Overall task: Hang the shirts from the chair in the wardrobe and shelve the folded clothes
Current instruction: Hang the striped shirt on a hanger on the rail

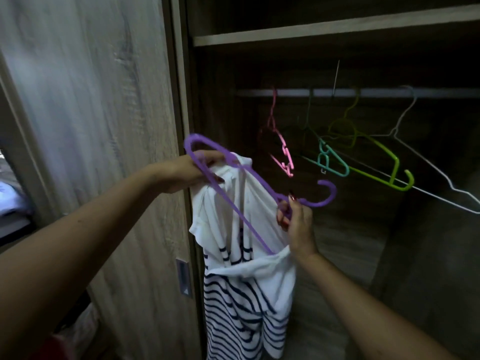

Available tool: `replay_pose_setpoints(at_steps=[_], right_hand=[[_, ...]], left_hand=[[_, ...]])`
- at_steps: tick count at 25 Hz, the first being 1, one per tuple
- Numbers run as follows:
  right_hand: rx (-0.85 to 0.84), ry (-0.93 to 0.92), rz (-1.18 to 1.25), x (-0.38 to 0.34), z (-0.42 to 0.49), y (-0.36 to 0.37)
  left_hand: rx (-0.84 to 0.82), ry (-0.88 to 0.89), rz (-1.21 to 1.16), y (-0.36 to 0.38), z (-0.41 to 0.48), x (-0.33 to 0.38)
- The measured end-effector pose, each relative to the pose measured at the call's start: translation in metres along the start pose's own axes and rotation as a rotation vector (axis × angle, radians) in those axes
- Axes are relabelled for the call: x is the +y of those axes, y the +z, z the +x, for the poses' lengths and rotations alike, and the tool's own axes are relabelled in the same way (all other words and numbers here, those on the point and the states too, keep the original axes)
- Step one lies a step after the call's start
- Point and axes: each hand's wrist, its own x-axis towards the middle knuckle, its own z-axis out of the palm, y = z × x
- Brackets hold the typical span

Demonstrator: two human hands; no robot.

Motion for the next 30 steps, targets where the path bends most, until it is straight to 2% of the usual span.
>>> replay_pose_setpoints(at_steps=[2,4,7,9,10,12,15,16,18,19,21,22,25,27,30], right_hand=[[-0.036,0.009,-0.252,0.025,0.006,-0.036],[-0.143,-0.013,-0.54,0.041,0.01,-0.067],[-0.384,-0.108,-0.986,0.05,0.008,-0.089],[-0.458,-0.124,-1.105,0.042,0.007,-0.084],[-0.453,-0.133,-1.1,0.035,0.009,-0.077],[-0.432,-0.19,-1.058,0.015,0.013,-0.056],[-0.494,-0.229,-1.005,-0.011,0.024,-0.033],[-0.509,-0.235,-0.984,-0.018,0.027,-0.03],[-0.515,-0.238,-0.945,-0.029,0.032,-0.033],[-0.509,-0.244,-0.929,-0.034,0.033,-0.034],[-0.504,-0.242,-0.901,-0.044,0.033,-0.036],[-0.522,-0.25,-0.905,-0.05,0.032,-0.036],[-0.64,-0.263,-0.941,-0.07,0.037,-0.049],[-0.649,-0.227,-0.956,-0.085,0.047,-0.075],[-0.585,-0.104,-1.197,-0.099,0.059,-0.117]], left_hand=[[0.014,-0.053,0.106,-0.01,-0.004,-0.01],[-0.013,-0.055,0.395,-0.012,-0.002,-0.024],[-0.001,0.05,0.877,0.0,0.005,-0.043],[0.075,0.112,1.102,0.01,0.008,-0.047],[0.083,0.135,1.126,0.015,0.009,-0.048],[0.008,0.233,1.078,0.027,0.012,-0.051],[-0.119,0.255,0.792,0.043,0.009,-0.056],[-0.073,0.229,0.741,0.043,0.008,-0.063],[0.025,0.17,0.844,0.038,0.007,-0.079],[0.01,0.14,0.869,0.037,0.005,-0.086],[-0.06,0.133,0.712,0.043,0.001,-0.096],[-0.043,0.16,0.626,0.047,-0.001,-0.098],[0.11,0.202,0.504,0.05,-0.001,-0.103],[0.201,0.23,0.491,0.044,-0.004,-0.105],[0.245,0.279,0.462,0.034,-0.006,-0.107]])
